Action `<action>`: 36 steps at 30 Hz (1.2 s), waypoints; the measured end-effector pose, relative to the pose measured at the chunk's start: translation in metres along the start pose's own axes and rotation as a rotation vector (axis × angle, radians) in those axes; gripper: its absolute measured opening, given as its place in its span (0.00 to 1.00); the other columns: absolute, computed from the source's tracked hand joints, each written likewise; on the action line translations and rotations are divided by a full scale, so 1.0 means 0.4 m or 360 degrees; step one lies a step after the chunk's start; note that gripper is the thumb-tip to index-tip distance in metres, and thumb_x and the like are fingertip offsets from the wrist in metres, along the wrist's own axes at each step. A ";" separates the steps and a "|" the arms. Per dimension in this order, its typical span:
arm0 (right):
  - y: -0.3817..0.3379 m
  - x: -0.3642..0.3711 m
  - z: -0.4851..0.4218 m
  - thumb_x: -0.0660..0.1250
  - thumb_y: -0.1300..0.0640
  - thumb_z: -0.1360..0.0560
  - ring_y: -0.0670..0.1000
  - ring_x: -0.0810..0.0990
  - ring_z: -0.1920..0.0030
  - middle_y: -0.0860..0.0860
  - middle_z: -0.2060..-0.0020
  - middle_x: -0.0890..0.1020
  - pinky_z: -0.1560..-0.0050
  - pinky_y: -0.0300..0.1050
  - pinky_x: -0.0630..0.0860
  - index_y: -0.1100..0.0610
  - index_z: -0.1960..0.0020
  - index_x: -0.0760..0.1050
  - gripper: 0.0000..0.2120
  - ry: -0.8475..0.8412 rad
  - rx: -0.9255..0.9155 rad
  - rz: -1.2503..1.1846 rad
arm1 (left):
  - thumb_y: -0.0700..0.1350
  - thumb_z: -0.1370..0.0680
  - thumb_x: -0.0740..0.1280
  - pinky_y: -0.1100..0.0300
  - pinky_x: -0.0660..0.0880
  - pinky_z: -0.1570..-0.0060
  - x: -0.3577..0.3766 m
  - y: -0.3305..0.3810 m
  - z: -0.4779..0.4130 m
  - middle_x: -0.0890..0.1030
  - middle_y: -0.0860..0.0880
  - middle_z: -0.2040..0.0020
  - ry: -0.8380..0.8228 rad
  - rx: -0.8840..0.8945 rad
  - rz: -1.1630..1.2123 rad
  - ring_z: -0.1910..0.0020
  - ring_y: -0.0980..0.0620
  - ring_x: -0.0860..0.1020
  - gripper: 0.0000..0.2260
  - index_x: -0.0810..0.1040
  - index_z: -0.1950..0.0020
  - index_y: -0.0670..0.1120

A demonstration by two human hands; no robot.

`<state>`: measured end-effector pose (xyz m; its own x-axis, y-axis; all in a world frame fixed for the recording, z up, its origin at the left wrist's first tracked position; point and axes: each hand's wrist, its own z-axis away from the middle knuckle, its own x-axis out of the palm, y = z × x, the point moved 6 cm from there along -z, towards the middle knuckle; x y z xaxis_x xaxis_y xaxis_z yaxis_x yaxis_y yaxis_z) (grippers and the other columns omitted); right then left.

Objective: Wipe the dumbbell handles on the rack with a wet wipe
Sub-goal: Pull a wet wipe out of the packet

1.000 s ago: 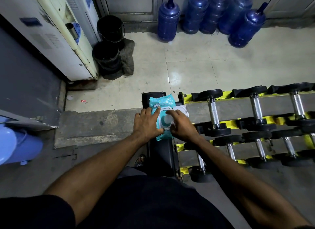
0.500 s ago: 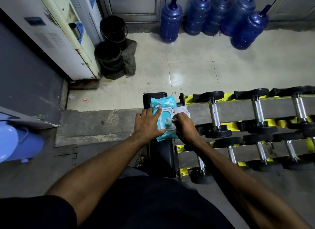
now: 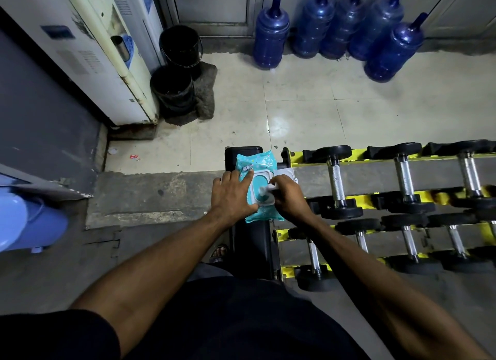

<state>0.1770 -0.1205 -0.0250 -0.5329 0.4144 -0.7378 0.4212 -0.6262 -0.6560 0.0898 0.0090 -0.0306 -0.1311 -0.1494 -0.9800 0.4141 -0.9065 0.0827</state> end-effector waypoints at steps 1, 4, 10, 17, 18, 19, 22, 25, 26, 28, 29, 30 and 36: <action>0.001 -0.006 0.007 0.62 0.69 0.26 0.51 0.74 0.57 0.53 0.56 0.77 0.62 0.41 0.66 0.60 0.51 0.74 0.08 0.0019 -0.0003 -0.0070 | 0.70 0.32 0.66 0.49 0.68 0.42 0.000 0.000 0.000 0.71 0.45 0.33 0.0002 -0.0003 -0.0005 0.36 0.44 0.70 0.43 0.58 0.22 0.53; 0.009 -0.022 0.020 0.62 0.68 0.24 0.52 0.76 0.58 0.53 0.58 0.80 0.60 0.45 0.72 0.59 0.51 0.73 0.06 0.0128 0.0011 -0.0361 | 0.69 0.32 0.66 0.48 0.68 0.42 -0.001 0.000 0.000 0.71 0.45 0.33 0.0009 -0.0013 -0.0016 0.36 0.44 0.70 0.43 0.58 0.22 0.54; -0.007 -0.060 0.027 0.58 0.66 0.19 0.55 0.83 0.54 0.56 0.53 0.82 0.61 0.50 0.82 0.53 0.53 0.70 0.10 0.0236 0.0198 -0.0880 | 0.70 0.34 0.67 0.49 0.68 0.42 0.000 -0.006 -0.002 0.72 0.46 0.34 0.0004 -0.0015 -0.0011 0.36 0.45 0.69 0.44 0.59 0.22 0.55; -0.015 -0.103 0.059 0.58 0.69 0.19 0.51 0.80 0.62 0.57 0.57 0.79 0.70 0.40 0.76 0.63 0.49 0.67 0.03 0.0454 0.0235 -0.1155 | 0.70 0.33 0.67 0.49 0.67 0.42 -0.001 -0.006 -0.002 0.71 0.46 0.34 0.0004 -0.0003 -0.0013 0.36 0.45 0.69 0.44 0.58 0.22 0.55; -0.015 -0.105 0.063 0.58 0.69 0.19 0.50 0.80 0.63 0.58 0.57 0.79 0.70 0.40 0.76 0.62 0.49 0.67 0.04 0.0478 0.0225 -0.1154 | 0.70 0.33 0.67 0.49 0.67 0.42 0.000 -0.006 -0.002 0.71 0.45 0.34 0.0000 -0.0001 -0.0010 0.36 0.45 0.69 0.44 0.59 0.22 0.55; -0.017 -0.108 0.066 0.58 0.69 0.19 0.51 0.79 0.64 0.60 0.56 0.79 0.71 0.39 0.75 0.61 0.50 0.67 0.04 0.0500 0.0212 -0.1153 | 0.70 0.33 0.67 0.49 0.67 0.42 0.000 -0.006 -0.003 0.71 0.45 0.34 -0.0001 0.0001 -0.0009 0.36 0.45 0.69 0.44 0.59 0.22 0.55; -0.025 -0.122 0.074 0.57 0.69 0.19 0.51 0.78 0.61 0.60 0.56 0.78 0.67 0.37 0.75 0.59 0.50 0.68 0.06 0.0597 0.0150 -0.1157 | 0.70 0.33 0.67 0.48 0.68 0.41 -0.004 -0.004 -0.004 0.71 0.45 0.34 0.0004 0.0006 -0.0018 0.36 0.44 0.69 0.43 0.60 0.23 0.55; -0.028 -0.146 0.068 0.56 0.71 0.20 0.47 0.76 0.58 0.54 0.57 0.76 0.60 0.39 0.76 0.61 0.49 0.68 0.07 0.0725 0.0139 -0.1163 | 0.70 0.33 0.67 0.48 0.68 0.41 -0.005 -0.003 -0.004 0.72 0.45 0.34 0.0005 0.0003 -0.0027 0.36 0.44 0.69 0.43 0.60 0.22 0.55; -0.028 -0.157 0.066 0.56 0.71 0.21 0.47 0.75 0.58 0.54 0.57 0.75 0.59 0.40 0.76 0.62 0.49 0.68 0.07 0.0769 0.0127 -0.1161 | 0.71 0.33 0.67 0.48 0.67 0.41 -0.004 -0.002 -0.003 0.71 0.45 0.34 0.0004 0.0004 -0.0032 0.36 0.44 0.69 0.43 0.59 0.22 0.55; -0.030 -0.175 0.060 0.56 0.72 0.21 0.47 0.73 0.59 0.55 0.58 0.74 0.59 0.39 0.73 0.61 0.50 0.68 0.07 0.0817 0.0101 -0.1149 | 0.71 0.33 0.67 0.48 0.67 0.41 -0.003 -0.001 -0.001 0.72 0.45 0.34 0.0011 0.0004 -0.0035 0.36 0.44 0.69 0.43 0.59 0.22 0.55; -0.031 -0.181 0.058 0.56 0.71 0.21 0.46 0.72 0.59 0.54 0.59 0.73 0.59 0.38 0.72 0.61 0.50 0.68 0.07 0.0832 0.0097 -0.1146 | 0.71 0.33 0.66 0.48 0.67 0.41 -0.003 -0.001 -0.001 0.72 0.45 0.35 0.0015 0.0001 -0.0028 0.37 0.44 0.70 0.43 0.59 0.22 0.55; -0.030 -0.187 0.057 0.56 0.70 0.22 0.45 0.72 0.60 0.53 0.59 0.73 0.58 0.39 0.71 0.59 0.51 0.68 0.08 0.0857 0.0102 -0.1153 | 0.71 0.33 0.66 0.48 0.68 0.41 -0.002 -0.001 -0.001 0.72 0.45 0.35 0.0018 0.0000 -0.0019 0.37 0.44 0.70 0.43 0.60 0.22 0.55; -0.010 -0.257 0.057 0.57 0.65 0.25 0.49 0.72 0.59 0.55 0.58 0.73 0.57 0.41 0.70 0.57 0.52 0.67 0.05 0.1092 0.0157 -0.1254 | 0.69 0.33 0.66 0.49 0.68 0.43 0.000 0.000 -0.001 0.73 0.46 0.36 0.0023 0.0008 0.0007 0.38 0.44 0.70 0.42 0.61 0.23 0.54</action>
<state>0.2134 -0.1753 0.0571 -0.0871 0.9944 -0.0595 0.0578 -0.0545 -0.9968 0.0900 0.0091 -0.0306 -0.1160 -0.1478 -0.9822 0.4103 -0.9077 0.0881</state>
